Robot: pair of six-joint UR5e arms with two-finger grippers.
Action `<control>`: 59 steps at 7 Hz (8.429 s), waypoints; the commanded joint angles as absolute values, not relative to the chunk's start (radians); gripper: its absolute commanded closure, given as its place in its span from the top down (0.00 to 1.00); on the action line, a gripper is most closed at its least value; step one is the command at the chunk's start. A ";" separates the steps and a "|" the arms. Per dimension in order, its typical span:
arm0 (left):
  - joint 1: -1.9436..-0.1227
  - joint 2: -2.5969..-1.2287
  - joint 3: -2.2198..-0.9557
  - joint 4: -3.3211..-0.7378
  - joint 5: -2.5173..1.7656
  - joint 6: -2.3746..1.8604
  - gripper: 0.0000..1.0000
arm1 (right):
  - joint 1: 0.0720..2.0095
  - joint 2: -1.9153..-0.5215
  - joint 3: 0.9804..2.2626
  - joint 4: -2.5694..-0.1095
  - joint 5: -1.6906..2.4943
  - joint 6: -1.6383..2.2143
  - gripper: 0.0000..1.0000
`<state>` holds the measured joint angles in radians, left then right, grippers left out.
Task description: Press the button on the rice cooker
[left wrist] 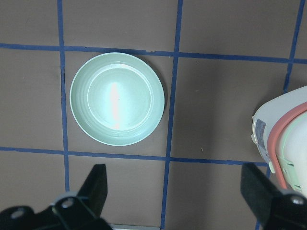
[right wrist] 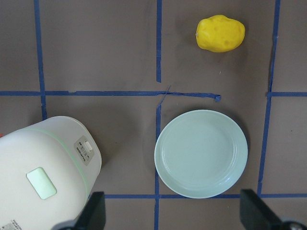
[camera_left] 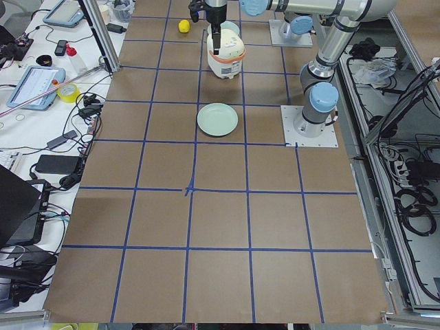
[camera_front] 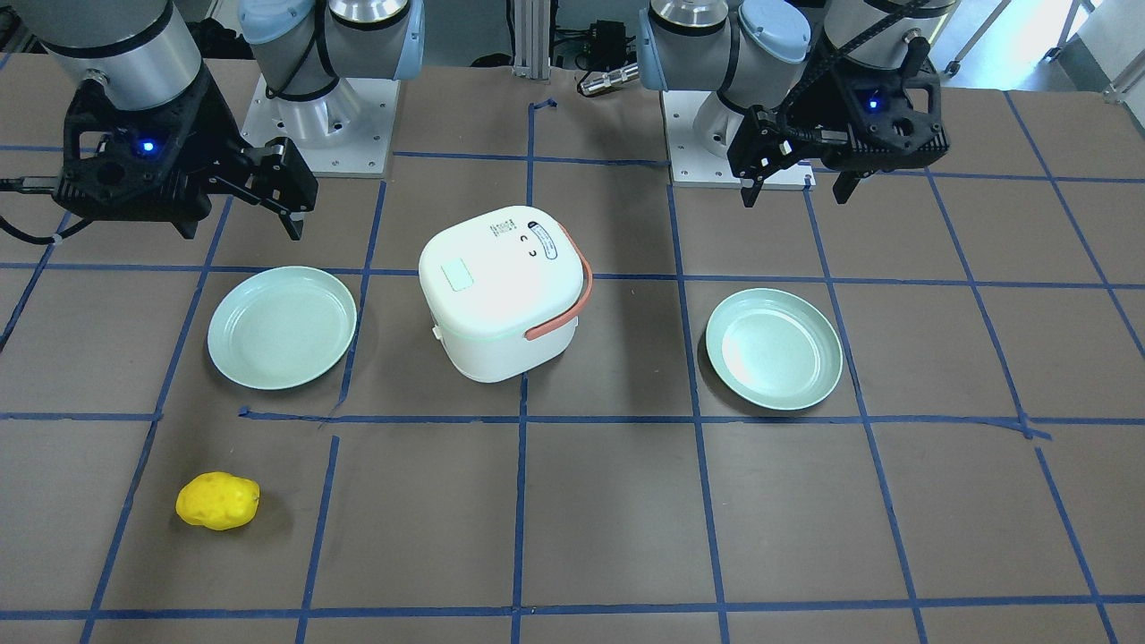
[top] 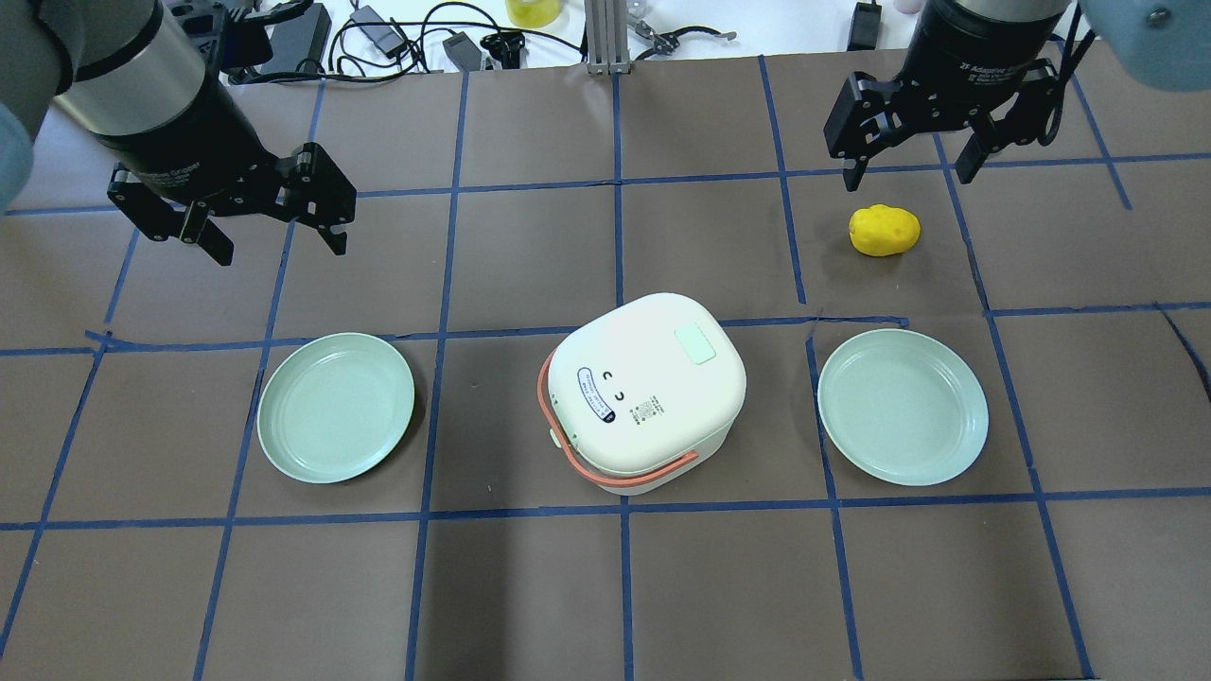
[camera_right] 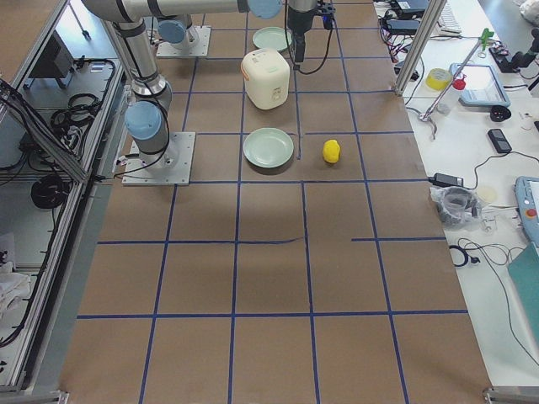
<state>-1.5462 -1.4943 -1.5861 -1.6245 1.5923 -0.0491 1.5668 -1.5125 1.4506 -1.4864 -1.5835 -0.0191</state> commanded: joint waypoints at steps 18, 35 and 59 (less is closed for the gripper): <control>-1.546 -1.494 -1.586 -1.624 1.592 -0.049 1.00 | 1.589 -1.502 1.473 -1.499 -1.565 -0.015 0.96; -1.546 -1.494 -1.586 -1.624 1.592 -0.049 1.00 | 1.812 -1.396 1.669 -1.681 -1.422 0.186 0.00; -1.546 -1.494 -1.586 -1.624 1.592 -0.049 1.00 | 1.566 -1.422 1.399 -1.565 -1.611 0.018 1.00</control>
<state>-1.5462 -1.4946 -1.5861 -1.6245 1.5923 -0.0491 1.5726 -1.4215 1.3987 -1.5654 -1.6059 0.0257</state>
